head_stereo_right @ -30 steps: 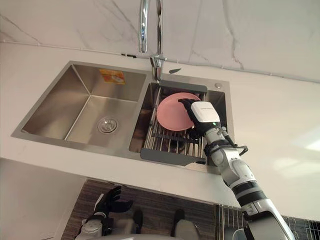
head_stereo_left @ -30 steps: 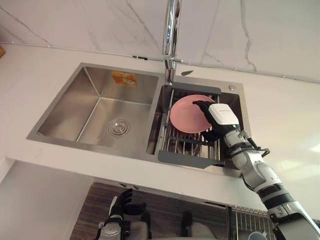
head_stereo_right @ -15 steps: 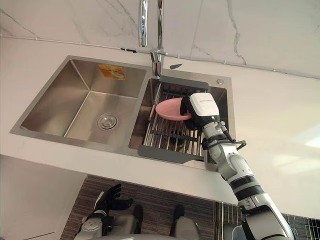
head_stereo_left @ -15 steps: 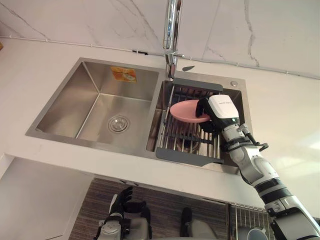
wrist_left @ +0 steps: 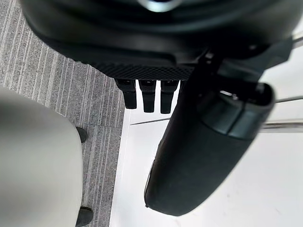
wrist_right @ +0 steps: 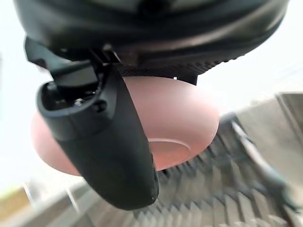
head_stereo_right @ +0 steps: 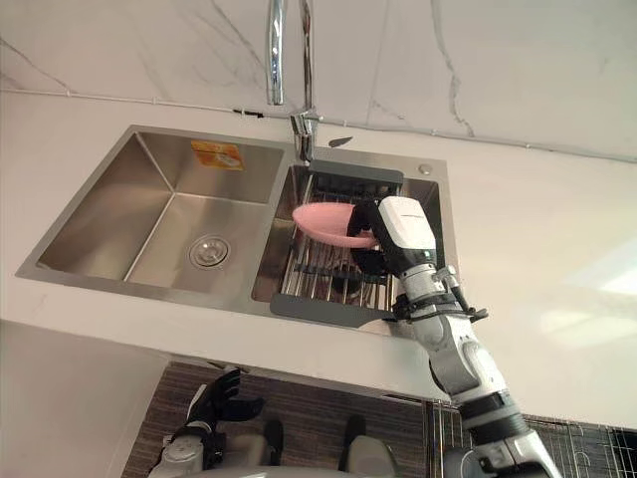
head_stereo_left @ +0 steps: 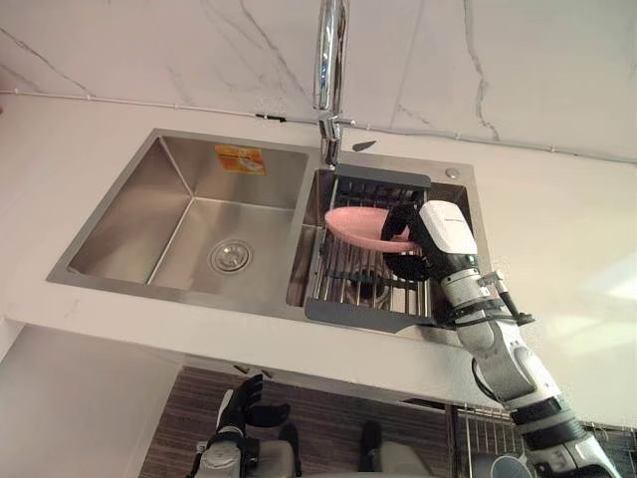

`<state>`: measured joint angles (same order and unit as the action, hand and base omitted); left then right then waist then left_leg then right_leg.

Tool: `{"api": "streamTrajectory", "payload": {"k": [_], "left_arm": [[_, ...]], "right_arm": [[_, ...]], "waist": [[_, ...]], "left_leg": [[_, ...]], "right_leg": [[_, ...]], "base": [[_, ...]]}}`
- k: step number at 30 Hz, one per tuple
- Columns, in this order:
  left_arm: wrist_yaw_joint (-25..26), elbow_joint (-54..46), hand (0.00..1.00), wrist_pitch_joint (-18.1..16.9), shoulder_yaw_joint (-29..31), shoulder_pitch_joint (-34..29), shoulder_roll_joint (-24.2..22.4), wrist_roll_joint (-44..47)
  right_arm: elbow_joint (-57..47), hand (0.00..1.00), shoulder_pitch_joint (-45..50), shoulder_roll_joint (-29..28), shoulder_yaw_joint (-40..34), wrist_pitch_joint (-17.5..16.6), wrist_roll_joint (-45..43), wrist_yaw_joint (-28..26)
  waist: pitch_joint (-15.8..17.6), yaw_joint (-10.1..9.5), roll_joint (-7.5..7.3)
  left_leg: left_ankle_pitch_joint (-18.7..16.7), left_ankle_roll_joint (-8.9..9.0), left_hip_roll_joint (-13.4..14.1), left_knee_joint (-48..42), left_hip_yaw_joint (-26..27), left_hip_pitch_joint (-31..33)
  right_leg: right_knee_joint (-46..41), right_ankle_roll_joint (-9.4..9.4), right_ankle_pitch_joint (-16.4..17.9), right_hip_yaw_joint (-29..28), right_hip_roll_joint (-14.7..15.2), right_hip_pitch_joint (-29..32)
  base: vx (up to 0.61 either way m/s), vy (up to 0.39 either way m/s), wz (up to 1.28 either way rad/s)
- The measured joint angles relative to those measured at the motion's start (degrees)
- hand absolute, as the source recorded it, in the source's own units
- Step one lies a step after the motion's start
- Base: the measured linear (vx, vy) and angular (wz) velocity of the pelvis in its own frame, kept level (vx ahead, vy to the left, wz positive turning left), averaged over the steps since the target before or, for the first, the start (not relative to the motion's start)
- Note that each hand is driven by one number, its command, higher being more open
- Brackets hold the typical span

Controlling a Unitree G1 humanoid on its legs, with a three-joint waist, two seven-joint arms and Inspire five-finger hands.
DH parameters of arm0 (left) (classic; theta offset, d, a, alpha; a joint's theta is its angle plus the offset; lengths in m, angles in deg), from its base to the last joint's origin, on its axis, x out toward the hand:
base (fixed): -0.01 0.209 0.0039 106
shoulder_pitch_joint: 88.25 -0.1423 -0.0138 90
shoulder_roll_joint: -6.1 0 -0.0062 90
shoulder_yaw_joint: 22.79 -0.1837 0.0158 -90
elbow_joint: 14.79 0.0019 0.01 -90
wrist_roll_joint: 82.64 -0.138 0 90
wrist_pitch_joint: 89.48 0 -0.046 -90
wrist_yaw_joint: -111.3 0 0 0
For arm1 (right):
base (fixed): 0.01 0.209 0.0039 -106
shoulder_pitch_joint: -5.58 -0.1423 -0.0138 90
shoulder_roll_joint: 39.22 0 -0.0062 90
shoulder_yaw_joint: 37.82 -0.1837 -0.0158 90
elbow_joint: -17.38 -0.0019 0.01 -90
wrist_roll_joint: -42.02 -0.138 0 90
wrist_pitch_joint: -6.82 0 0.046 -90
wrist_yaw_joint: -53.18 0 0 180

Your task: Walk over to the sink, pick up the cup, carry it to the dishwasher, place the cup inside the dishwasher, then close the dishwasher door

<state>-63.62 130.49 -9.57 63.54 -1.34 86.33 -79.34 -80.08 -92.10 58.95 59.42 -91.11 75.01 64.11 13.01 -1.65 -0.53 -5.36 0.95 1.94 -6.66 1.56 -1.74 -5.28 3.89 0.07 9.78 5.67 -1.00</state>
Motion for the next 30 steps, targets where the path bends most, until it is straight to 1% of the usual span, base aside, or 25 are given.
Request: {"api": "streamTrajectory", "payload": {"k": [5,9,14,18,20,22,25,27,28,29,30], "left_arm": [[-0.01,1.3,0.9,0.06,-0.01,0.0,0.27,-0.04],[0.03,1.69,0.9,0.49,-0.02,-0.15,0.36,-0.33],[0.03,1.94,0.9,0.76,-0.09,-0.23,0.33,-1.09],[0.03,1.95,0.9,0.91,-0.15,-0.25,0.32,-1.1],[0.01,2.11,0.9,0.96,-0.18,-0.22,0.32,-1.11],[-0.02,2.69,0.9,0.96,-0.25,0.24,0.22,-1.13],[0.06,2.9,0.9,0.92,-0.28,1.0,-0.67,-1.11],[0.08,2.74,0.9,0.89,-0.27,1.14,-0.79,-1.01],[0.17,2.42,0.9,0.85,-0.21,1.17,-0.76,-0.88],[0.52,2.31,0.9,0.8,-0.2,1.18,-0.92,-0.66],[0.89,2.47,0.9,0.81,-0.22,1.18,-1.16,-0.66]], "right_arm": [[-7.77,0.3,3.0,-3.97,-3.94,-1.8,-4.8,0.62],[-11.52,0.3,6.29,-6.65,-5.42,-2.37,-6.15,0.87],[-13.9,0.3,9.47,-9.21,-6.03,-2.56,-6.41,1.29],[-16.64,0.3,12.7,-10.6,-7.26,-2.57,-6.53,2.07],[-18.97,0.3,14.16,-10.67,-7.31,-2.66,-6.56,2.42],[-19.38,0.3,14.19,-10.71,-7.75,-2.71,-6.56,2.8],[-19.57,0.3,13.2,-10.6,-9.12,-2.68,-6.98,3.32],[-19.49,0.3,12.36,-10.58,-9.1,-2.68,-6.97,3.58],[-19.21,0.3,11.75,-10.32,-9.05,-2.71,-6.98,3.86],[-18.07,0.3,10.66,-9.5,-9.05,-2.76,-6.99,4.08],[-17.4,0.3,10.3,-8.97,-9.09,-2.75,-6.98,4.12]], "waist": [[-1.39,0.21,-0.78],[-2.32,0.54,-1.2],[-2.53,1.04,-1.16],[-2.66,1.19,-0.96],[-2.79,1.87,-0.57],[-2.69,2.06,-0.18],[-1.85,1.84,1.55],[-1.66,1.8,1.94],[-1.61,1.6,1.91],[-1.63,1.46,2.31],[-1.67,1.61,2.82]], "left_leg": [[0.12,-0.05,-0.04,0.75,0.4,-1.56],[0.12,-0.06,-0.1,1.16,0.61,-2.69],[0.09,-0.04,0.01,1.91,1.03,-3.92],[-0.63,0.14,0.24,1.86,1.06,-3.23],[-2.11,0.17,0.67,-2.09,0.51,-0.27],[-2.78,0.3,0.85,-5.81,0.19,1.82],[-5.21,0.43,1.55,-11.98,-0.75,4.5],[-5.6,0.43,1.67,-14.84,-1.6,6.38],[-6.49,1.02,1.4,-17.56,-4.41,7.73],[-9.33,1.03,1.79,-22.97,-7.19,8.96],[-10.59,1.62,2.33,-24.58,-8.46,8.97]], "right_leg": [[1.08,0.04,-0.05,-0.25,-0.1,-1.39],[1.94,0.07,-0.08,-0.36,-0.12,-2.53],[2.25,0.07,-0.11,-0.8,-0.33,-3.41],[2.31,-0.03,-0.07,-0.91,-0.55,-2.94],[2.21,-0.09,-0.03,-0.48,-0.84,-1.97],[2.1,-0.11,-0.04,-0.03,-0.96,-1.81],[0.69,-0.45,0.22,-0.25,-1.58,-0.98],[-1.75,-1.0,0.64,-1.42,-1.62,1.18],[-4.14,-1.32,0.89,-3.52,-1.5,3.3],[-5.85,-0.7,1.47,-5.18,-2.09,4.82],[-6.74,-0.5,1.6,-6.17,-2.76,5.45]], "base": [[0.04,-0.002,-0.03],[0.01,0.001,-0.01],[-0.02,-0.005,-0.04],[-0.02,-0.005,-0.02],[0.0,-0.021,0.07],[0.02,-0.021,0.13],[-0.02,0.003,0.0],[-0.08,0.029,-0.23],[-0.08,0.049,-0.58],[-0.09,0.061,-0.69],[-0.12,0.103,-0.72]]}}
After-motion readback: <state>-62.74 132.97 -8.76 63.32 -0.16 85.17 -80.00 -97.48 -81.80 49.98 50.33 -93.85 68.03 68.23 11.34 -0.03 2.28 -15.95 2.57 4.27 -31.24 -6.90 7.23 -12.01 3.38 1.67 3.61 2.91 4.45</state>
